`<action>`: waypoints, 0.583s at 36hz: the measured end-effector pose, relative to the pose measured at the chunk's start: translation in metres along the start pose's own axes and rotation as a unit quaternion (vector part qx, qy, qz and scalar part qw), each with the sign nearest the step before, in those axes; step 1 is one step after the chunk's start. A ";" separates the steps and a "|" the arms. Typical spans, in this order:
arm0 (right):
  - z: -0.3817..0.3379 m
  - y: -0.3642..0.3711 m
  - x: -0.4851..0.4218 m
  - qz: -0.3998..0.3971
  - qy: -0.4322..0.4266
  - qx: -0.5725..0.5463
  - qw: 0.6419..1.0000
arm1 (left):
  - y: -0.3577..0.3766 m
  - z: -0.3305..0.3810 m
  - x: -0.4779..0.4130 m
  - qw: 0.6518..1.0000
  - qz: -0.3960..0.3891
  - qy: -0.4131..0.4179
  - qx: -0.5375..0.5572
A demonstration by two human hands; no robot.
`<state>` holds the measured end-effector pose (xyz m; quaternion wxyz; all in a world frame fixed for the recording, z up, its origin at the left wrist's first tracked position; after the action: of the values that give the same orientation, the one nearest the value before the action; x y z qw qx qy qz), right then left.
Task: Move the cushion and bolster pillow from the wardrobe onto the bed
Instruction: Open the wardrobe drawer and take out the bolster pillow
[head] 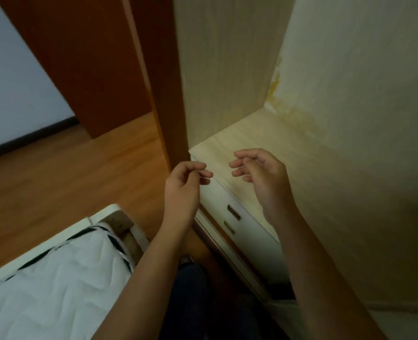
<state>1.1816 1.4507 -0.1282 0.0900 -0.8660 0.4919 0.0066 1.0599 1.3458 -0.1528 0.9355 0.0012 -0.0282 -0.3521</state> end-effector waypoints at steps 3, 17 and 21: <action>0.030 0.000 0.020 0.060 0.005 -0.013 0.998 | -0.002 -0.036 0.000 0.999 -0.036 -0.006 -0.007; 0.123 0.026 0.191 0.219 0.061 -0.080 0.970 | -0.033 -0.147 0.096 0.985 -0.172 -0.022 0.004; 0.133 0.029 0.201 0.236 0.072 -0.061 0.967 | -0.038 -0.157 0.102 0.984 -0.173 -0.038 0.004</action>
<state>1.2707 1.2872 -0.2834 -0.0029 -0.7275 0.6861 -0.0049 1.1201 1.2475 -0.3053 0.8587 -0.0031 -0.0642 -0.5085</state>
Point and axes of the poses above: each hand's wrist, its own x-axis away from the middle knuckle, its own y-axis out of the palm, z = x × y, the point moved 9 cm from there along -x, towards the middle knuckle, and after that the axes turned 2 degrees about -y, right-handed, at the moved point
